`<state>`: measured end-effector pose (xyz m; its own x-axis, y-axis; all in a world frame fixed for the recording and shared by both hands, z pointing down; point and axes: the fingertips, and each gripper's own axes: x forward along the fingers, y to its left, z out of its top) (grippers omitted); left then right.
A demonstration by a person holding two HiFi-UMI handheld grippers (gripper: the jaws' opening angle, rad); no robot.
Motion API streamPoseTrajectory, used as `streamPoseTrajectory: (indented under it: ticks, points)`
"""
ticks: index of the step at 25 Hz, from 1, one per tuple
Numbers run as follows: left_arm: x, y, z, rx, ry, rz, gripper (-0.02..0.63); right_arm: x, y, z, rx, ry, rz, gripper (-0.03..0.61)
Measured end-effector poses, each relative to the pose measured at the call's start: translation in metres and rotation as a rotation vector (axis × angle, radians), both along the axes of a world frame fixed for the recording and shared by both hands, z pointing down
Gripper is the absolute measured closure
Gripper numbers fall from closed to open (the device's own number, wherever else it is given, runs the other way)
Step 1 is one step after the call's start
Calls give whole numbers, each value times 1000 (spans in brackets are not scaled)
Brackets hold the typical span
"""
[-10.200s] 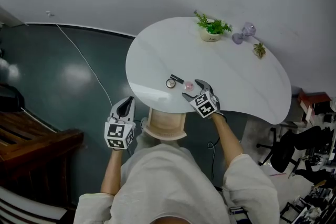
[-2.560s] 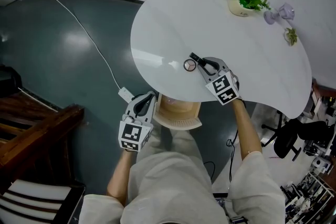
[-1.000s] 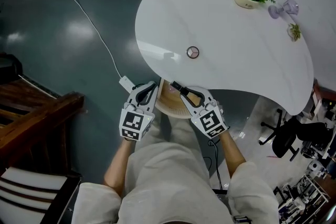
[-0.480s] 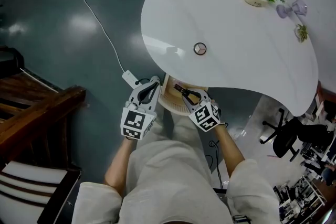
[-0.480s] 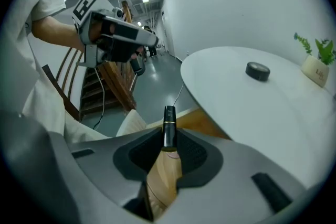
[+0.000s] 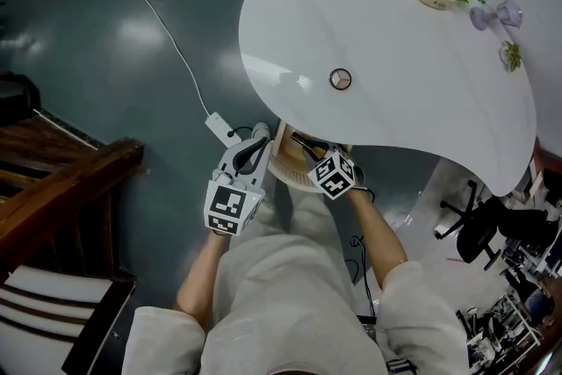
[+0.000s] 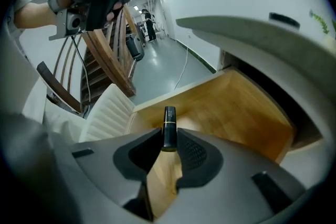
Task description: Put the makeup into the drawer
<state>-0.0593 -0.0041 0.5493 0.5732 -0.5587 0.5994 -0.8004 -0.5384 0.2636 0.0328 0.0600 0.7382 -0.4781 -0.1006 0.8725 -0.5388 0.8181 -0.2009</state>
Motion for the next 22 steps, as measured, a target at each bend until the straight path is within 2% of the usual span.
streamPoseTrajectory:
  ticks: [6,10,22]
  points:
    - [-4,2,7,-14,-6,-7,597,-1,1,34,-73,67,-12,491]
    - [-7,2,10,-18,-10,-11,597,-4,-7,45,-66,100,-42,491]
    - [-20,2,17,-36,-20,-18,597,-7,4,87,-126,198,-96,489]
